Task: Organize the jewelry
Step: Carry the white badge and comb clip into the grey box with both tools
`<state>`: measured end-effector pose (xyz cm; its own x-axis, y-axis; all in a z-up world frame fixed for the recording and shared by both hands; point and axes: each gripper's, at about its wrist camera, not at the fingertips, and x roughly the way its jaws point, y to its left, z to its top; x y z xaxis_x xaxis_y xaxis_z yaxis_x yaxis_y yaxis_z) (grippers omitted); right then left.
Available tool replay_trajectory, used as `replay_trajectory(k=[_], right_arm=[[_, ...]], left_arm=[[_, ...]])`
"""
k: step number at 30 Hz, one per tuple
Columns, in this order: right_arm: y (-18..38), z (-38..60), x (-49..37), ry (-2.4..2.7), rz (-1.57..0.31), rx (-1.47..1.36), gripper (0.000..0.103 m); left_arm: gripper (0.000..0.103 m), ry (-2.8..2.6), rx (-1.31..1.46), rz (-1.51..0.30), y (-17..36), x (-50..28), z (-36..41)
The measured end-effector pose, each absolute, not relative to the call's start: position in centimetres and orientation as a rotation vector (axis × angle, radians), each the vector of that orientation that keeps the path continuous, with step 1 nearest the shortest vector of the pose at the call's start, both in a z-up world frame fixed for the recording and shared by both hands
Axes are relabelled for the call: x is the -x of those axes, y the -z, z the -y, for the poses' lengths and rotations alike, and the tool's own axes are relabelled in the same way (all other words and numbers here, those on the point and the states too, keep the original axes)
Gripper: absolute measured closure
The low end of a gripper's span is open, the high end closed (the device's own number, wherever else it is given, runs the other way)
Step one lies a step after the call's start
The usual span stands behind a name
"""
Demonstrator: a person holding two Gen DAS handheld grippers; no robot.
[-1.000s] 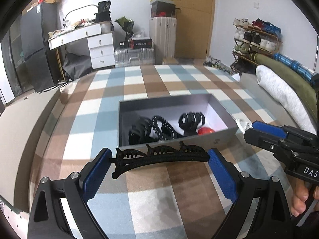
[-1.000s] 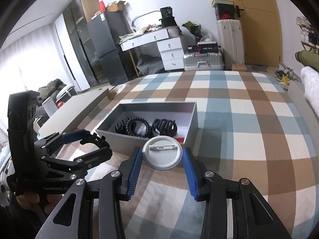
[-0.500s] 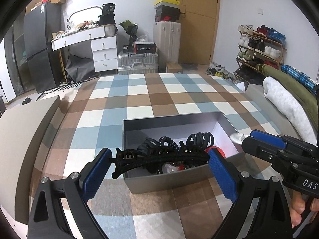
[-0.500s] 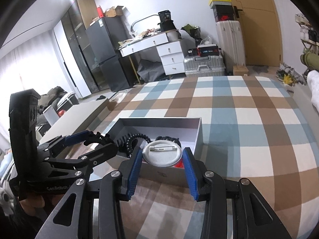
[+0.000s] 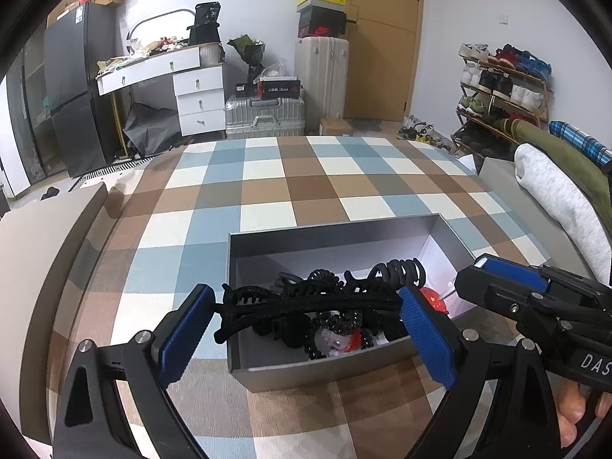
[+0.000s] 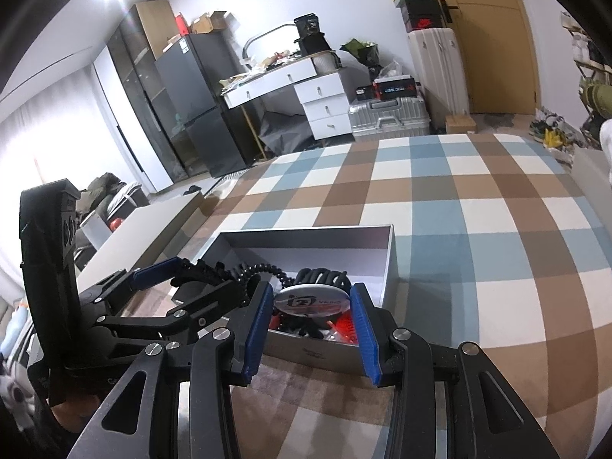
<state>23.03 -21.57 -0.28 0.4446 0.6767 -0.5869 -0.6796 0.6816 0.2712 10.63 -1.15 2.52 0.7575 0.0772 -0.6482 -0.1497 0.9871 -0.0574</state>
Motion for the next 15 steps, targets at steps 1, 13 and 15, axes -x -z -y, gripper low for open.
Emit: replay_trajectory(k=[1, 13, 15], right_arm=[[0.33, 21.57, -23.14, -0.839, -0.727, 0.002, 0.063], [0.81, 21.33, -23.61, -0.831, -0.748, -0.002, 0.062], [0.75, 21.44, -23.54, -0.833, -0.747, -0.008, 0.061]], left_arm=[[0.009, -0.124, 0.106, -0.703, -2.48, -10.7, 1.13], [0.009, -0.142, 0.047, -0.705, -2.0, -11.16, 1.72], [0.009, -0.142, 0.045, -0.705, -1.99, -11.13, 1.74]])
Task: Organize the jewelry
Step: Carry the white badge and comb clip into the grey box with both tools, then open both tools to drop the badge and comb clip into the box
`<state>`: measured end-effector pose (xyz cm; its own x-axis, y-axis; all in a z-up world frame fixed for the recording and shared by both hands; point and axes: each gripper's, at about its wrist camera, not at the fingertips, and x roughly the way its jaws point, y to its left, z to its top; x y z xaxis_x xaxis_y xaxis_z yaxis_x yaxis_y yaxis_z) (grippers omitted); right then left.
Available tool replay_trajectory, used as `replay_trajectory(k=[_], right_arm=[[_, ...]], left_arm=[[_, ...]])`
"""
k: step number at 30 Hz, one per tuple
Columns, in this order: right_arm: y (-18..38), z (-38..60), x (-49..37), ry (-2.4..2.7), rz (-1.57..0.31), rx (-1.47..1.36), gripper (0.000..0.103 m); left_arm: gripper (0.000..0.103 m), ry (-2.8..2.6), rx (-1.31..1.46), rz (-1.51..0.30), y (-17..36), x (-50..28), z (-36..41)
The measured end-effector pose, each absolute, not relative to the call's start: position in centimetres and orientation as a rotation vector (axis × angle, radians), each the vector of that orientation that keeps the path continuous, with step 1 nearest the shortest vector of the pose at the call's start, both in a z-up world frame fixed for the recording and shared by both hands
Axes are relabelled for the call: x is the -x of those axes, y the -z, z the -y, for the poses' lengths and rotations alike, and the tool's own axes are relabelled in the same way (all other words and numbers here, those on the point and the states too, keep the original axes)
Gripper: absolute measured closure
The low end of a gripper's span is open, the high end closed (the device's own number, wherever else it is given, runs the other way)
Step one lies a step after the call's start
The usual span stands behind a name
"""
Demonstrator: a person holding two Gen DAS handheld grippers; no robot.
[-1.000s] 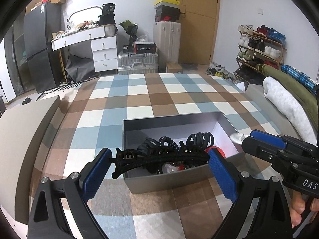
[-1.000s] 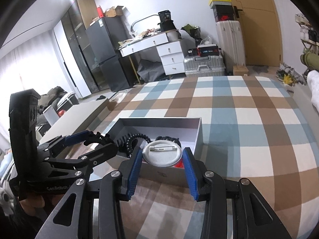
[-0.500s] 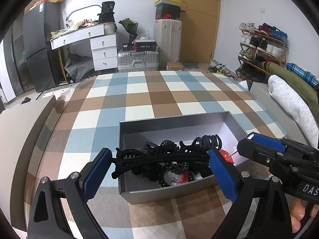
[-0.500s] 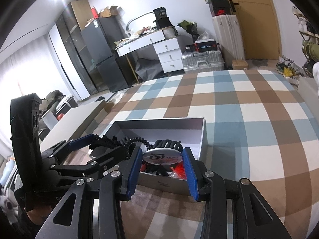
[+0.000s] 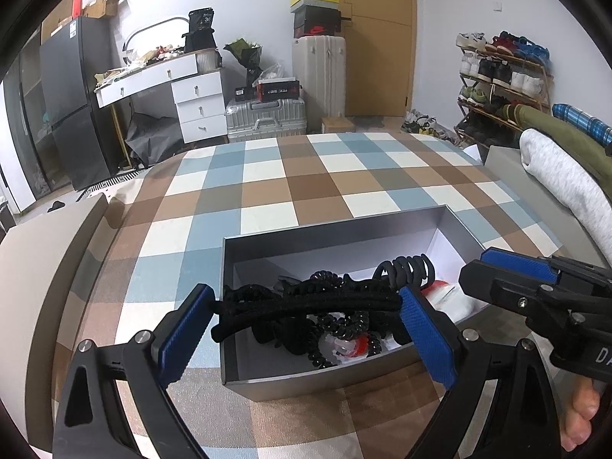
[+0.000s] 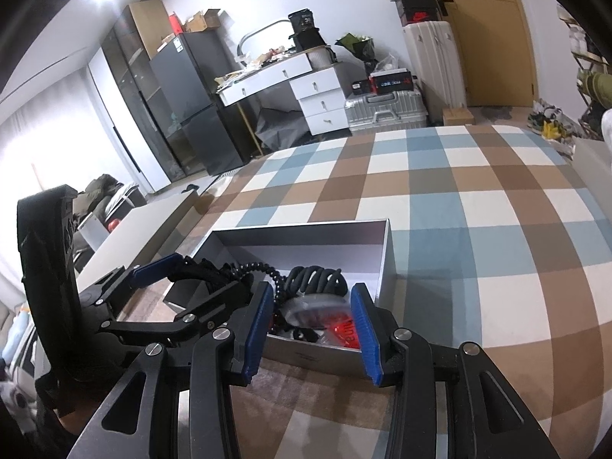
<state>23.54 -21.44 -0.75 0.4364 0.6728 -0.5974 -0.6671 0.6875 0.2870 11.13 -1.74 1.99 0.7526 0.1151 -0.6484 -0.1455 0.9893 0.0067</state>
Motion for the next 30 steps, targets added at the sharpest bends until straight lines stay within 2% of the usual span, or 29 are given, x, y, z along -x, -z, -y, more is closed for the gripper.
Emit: replay_trajectory(k=[8, 11, 14, 16, 18, 26, 30], right_arm=[[0.3, 21.8, -23.0, -0.833, -0.732, 0.003, 0.06], [0.2, 22.0, -22.8, -0.831, -0.727, -0.001, 0.056], [0.1, 22.4, -22.5, -0.835, -0.725, -0.012, 0.051], [0.2, 22.7, -22.3, -0.838, -0.727, -0.021, 0.041], [0.1, 23.0, -22.1, -0.839, -0.725, -0.026, 0.037], [0.3, 23.7, -21.9, -0.833, -0.738, -0.048, 0.024], [0.6, 24.1, -21.7, -0.837, -0.731, -0.059, 0.011]], left_arm=[[0.009, -0.133, 0.058, -0.701, -2.1, -11.0, 1.8], [0.009, -0.121, 0.065, -0.7, -2.1, -10.6, 1.8], [0.008, -0.114, 0.06, -0.702, -2.0, -10.2, 1.9], [0.007, -0.115, 0.048, -0.699, -2.1, -10.1, 2.1], [0.002, -0.122, 0.04, -0.692, -2.2, -10.0, 2.2], [0.002, -0.111, 0.066, -0.672, -2.9, -9.2, 2.0], [0.002, -0.108, 0.077, -0.659, -3.0, -8.2, 1.7]])
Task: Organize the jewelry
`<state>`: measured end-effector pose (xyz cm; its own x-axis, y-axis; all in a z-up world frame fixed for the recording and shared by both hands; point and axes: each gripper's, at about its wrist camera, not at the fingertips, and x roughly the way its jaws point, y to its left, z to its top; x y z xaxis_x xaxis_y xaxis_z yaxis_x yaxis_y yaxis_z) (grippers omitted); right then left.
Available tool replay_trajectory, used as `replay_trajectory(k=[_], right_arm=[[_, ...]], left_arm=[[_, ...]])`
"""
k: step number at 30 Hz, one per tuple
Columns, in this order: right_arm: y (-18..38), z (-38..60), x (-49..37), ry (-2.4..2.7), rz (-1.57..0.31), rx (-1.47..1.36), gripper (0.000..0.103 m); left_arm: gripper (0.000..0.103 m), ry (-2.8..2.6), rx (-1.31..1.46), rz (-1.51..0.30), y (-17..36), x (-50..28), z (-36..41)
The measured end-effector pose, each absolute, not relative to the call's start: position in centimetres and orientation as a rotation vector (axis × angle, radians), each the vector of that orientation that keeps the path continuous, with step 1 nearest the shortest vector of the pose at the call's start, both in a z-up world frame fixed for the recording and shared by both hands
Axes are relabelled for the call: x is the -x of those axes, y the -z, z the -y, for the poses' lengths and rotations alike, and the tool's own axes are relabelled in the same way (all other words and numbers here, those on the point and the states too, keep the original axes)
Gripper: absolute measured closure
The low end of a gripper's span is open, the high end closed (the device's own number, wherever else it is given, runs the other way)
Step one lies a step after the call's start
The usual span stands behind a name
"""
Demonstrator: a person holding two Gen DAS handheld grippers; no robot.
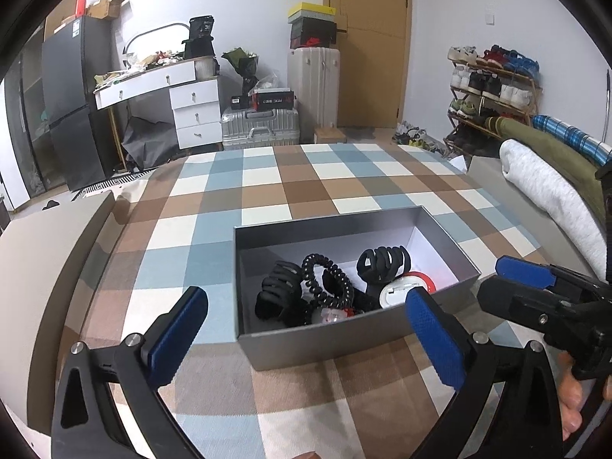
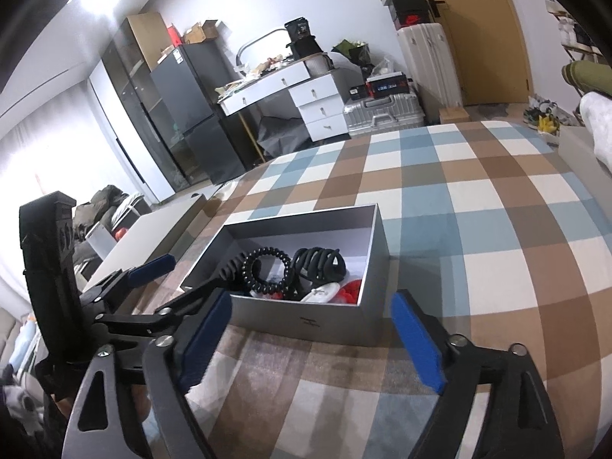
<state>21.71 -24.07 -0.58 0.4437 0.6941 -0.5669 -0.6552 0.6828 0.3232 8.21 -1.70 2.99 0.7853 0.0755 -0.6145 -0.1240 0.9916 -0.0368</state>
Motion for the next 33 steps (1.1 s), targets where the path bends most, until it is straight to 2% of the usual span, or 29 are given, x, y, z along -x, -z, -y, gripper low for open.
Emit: replay_trajectory(k=[4, 19, 33], right_arm=[[0.4, 24.4, -21.0, -0.836, -0.694, -0.055, 0.0], [0.1, 24.0, -17.4, -0.859, -0.477, 0.064, 0.0], [0.6, 24.2, -16.6, -0.837, -0.409, 0.081, 0.0]], left_arm=[[0.002, -0.107, 0.083, -0.646, -2.9, -7.1, 1.5], [0.001, -0.107, 0.102, -0.605, -1.2, -5.0, 0.4], [0.001, -0.078, 0.068, -0.556, -1.4, -4.1, 0.8]])
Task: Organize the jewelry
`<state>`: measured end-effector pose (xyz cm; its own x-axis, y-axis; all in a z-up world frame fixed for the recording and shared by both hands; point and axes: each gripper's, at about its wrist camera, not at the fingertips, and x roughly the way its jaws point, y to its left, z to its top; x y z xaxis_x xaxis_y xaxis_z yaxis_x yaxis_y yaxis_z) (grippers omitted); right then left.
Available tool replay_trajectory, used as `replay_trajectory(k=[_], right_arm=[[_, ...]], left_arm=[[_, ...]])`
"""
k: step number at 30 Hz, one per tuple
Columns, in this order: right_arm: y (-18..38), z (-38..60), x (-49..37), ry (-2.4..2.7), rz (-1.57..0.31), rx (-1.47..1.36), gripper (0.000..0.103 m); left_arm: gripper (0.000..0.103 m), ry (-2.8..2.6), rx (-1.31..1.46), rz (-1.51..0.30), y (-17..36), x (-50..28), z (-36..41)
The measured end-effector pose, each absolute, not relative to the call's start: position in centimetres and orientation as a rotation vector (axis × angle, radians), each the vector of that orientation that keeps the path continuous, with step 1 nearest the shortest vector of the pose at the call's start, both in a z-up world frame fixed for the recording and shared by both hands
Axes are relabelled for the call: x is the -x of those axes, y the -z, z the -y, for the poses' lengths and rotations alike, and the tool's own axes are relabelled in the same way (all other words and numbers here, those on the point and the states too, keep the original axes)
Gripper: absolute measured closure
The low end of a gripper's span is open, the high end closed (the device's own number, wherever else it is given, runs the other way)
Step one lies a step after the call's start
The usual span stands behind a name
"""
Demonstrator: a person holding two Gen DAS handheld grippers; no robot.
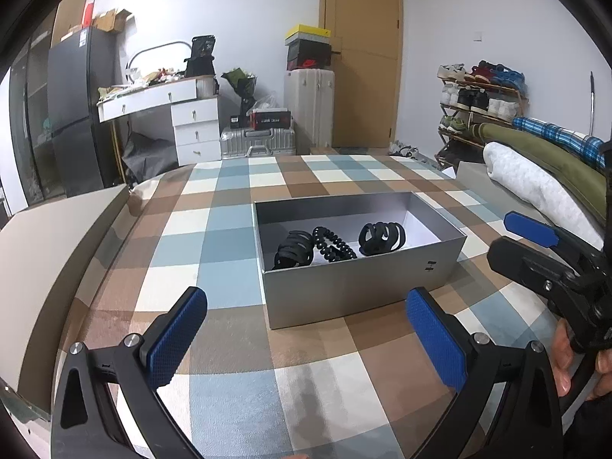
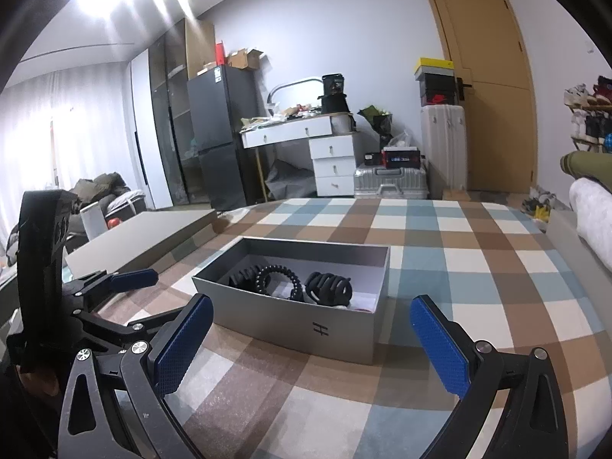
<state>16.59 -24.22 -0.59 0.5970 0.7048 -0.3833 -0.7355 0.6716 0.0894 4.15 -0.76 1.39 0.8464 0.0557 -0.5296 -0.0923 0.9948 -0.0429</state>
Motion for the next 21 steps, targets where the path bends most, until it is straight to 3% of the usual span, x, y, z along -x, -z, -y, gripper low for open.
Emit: replay_trajectory(k=[21], right_arm=[[0.47, 24.06, -16.37, -0.813, -0.409, 0.097, 0.0]], left_arm=[[0.001, -0.076, 0.048, -0.548, -1.3, -4.04, 0.9]])
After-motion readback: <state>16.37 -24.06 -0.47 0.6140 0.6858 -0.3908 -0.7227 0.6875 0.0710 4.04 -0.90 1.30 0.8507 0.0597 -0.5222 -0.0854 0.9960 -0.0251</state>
